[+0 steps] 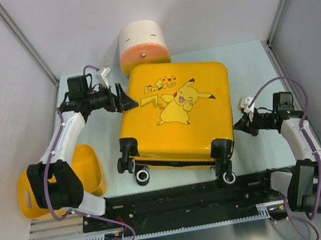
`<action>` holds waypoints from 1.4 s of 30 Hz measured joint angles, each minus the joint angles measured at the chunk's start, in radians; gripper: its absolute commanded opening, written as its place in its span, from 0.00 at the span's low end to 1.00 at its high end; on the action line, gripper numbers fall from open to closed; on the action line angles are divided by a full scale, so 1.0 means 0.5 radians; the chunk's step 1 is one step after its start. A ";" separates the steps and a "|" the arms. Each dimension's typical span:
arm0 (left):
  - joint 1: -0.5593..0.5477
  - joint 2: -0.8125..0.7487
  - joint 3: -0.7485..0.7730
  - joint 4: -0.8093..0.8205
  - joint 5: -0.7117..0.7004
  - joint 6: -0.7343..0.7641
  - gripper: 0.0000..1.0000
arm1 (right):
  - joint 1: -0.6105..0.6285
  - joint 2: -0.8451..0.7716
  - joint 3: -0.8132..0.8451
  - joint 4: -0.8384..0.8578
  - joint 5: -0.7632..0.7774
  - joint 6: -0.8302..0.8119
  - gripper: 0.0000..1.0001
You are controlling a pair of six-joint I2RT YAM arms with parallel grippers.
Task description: Open, take out, and arrange the luggage
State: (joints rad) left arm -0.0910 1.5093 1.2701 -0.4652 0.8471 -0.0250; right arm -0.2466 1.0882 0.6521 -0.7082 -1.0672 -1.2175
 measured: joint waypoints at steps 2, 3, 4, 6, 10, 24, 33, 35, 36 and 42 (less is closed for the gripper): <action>0.004 0.017 0.000 0.004 0.007 -0.001 0.95 | -0.002 0.024 0.000 0.239 0.029 0.204 0.00; 0.008 0.028 0.002 0.006 0.016 -0.002 0.95 | 0.002 0.048 0.000 0.349 0.040 0.304 0.00; 0.011 0.042 0.009 0.005 0.029 -0.002 0.95 | 0.008 0.078 0.000 0.462 0.053 0.391 0.00; 0.018 0.074 0.036 -0.004 0.050 -0.002 0.95 | 0.035 0.152 -0.001 0.690 0.087 0.536 0.00; 0.026 0.143 0.099 -0.034 0.080 -0.005 1.00 | 0.091 0.333 0.002 1.103 0.159 0.774 0.00; 0.158 -0.047 0.167 -0.036 -0.140 -0.023 1.00 | 0.294 0.280 0.049 1.025 0.387 0.693 0.00; 0.072 0.343 0.249 -0.015 0.134 -0.092 0.95 | 0.473 -0.034 -0.056 0.790 0.505 0.520 0.00; 0.019 0.419 0.346 -0.018 0.146 -0.102 0.92 | 0.455 -0.105 -0.078 0.683 0.503 0.475 0.00; -0.020 0.457 0.394 -0.017 0.134 -0.101 0.91 | 0.436 -0.144 -0.084 0.618 0.497 0.451 0.00; -0.357 0.813 0.850 0.053 0.034 -0.114 0.81 | 0.204 -0.382 -0.124 0.104 0.443 0.302 0.00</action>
State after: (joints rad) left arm -0.2695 1.9156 1.6951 -0.4389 0.8639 -0.0818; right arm -0.1448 0.8970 0.5903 -0.6563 -0.8459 -1.0664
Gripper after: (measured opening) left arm 0.919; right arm 0.009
